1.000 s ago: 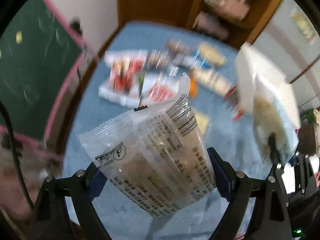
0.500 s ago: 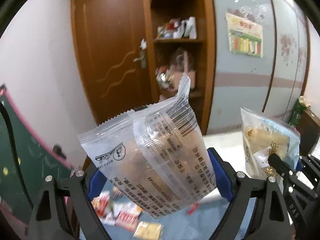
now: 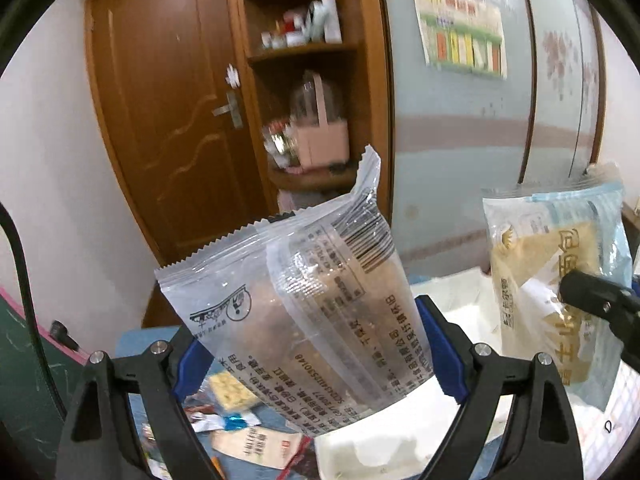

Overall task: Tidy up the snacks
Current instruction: 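Carry both bags into the white box and open both tools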

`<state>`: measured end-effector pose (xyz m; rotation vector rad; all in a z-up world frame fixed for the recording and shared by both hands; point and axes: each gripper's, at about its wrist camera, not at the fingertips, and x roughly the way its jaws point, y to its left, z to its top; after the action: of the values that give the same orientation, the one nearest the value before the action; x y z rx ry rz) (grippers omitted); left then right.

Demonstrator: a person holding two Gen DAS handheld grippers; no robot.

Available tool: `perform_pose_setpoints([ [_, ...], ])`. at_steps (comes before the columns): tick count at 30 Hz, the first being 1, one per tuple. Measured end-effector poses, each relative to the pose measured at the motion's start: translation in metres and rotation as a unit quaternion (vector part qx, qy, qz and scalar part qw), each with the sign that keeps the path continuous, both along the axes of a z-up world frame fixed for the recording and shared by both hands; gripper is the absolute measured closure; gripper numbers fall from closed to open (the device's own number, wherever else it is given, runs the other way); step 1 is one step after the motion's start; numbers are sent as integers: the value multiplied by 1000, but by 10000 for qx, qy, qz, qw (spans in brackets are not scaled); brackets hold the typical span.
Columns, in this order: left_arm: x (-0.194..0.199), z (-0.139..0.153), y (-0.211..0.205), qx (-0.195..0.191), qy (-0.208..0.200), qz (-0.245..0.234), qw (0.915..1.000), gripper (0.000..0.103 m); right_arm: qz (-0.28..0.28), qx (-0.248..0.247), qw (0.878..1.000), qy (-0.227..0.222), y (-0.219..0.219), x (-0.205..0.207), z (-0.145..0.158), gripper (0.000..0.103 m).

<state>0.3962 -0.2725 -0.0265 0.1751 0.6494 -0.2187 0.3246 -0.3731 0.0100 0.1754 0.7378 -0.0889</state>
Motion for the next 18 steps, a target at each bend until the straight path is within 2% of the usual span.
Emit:
perform_pose_setpoints([
  [4,21,-35,-14,245,367,-1,9990,11,-62,188,9987,474,-6,19,-41,81],
  [8,30,-60,-21,371,900,-298,9948,9,63,325,9962,800,-5,30,-72,78],
  [9,30,-62,-23,362,959,-380,9940,9,91,335,9961,814,-4,31,-75,78],
  [11,28,-62,-26,333,982,-499,9934,6,165,429,9951,875,-2,31,-83,69],
  [14,23,-53,-21,332,755,-449,9956,2,151,518,9960,716,-2,26,-82,64],
  [18,17,-39,-2,-71,885,-456,9950,1,71,593,9967,549,-1,16,-72,51],
])
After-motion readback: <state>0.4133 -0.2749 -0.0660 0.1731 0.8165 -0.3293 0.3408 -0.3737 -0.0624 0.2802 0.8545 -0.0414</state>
